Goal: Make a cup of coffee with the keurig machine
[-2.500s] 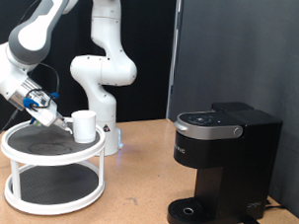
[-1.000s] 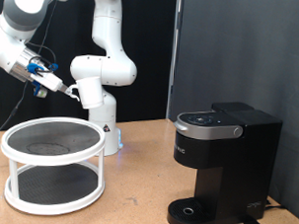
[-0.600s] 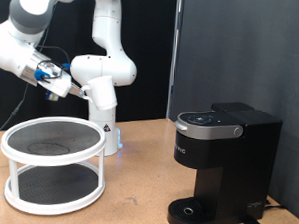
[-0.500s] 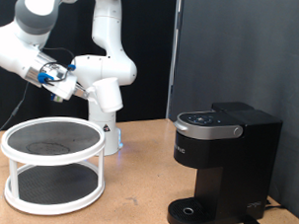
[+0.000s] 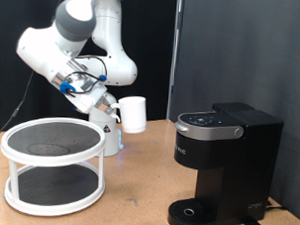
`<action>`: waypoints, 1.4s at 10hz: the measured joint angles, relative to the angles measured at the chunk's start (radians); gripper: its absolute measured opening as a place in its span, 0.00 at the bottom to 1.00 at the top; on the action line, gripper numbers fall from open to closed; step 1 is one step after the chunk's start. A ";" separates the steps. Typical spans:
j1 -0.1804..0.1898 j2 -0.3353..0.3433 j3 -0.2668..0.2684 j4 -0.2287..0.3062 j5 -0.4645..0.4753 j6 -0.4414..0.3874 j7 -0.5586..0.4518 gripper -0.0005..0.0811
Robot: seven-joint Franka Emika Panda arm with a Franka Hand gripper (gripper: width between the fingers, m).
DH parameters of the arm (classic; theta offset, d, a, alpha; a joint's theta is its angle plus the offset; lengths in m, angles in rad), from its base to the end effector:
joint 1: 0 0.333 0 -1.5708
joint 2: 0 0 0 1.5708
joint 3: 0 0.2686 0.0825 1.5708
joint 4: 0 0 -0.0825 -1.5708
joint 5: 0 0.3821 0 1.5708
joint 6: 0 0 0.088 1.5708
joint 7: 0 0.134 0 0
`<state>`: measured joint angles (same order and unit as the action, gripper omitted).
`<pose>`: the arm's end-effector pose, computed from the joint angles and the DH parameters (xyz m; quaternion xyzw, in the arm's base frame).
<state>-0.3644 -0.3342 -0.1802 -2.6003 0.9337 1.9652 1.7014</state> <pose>0.3849 -0.1422 0.3085 -0.1740 0.8838 0.3451 0.2636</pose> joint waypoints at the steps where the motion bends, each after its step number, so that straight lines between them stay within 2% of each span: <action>1: 0.005 0.001 0.021 -0.011 -0.001 0.018 0.003 0.01; 4: 0.006 0.002 0.041 -0.031 -0.004 0.027 0.001 0.01; 6: 0.006 0.012 0.048 -0.032 0.000 0.067 0.010 0.01; 11: 0.027 0.122 0.098 -0.026 0.051 0.196 0.004 0.01; 14: 0.044 0.199 0.126 -0.001 0.087 0.246 -0.015 0.01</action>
<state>-0.3205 -0.1356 -0.0543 -2.6011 1.0202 2.2113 1.6869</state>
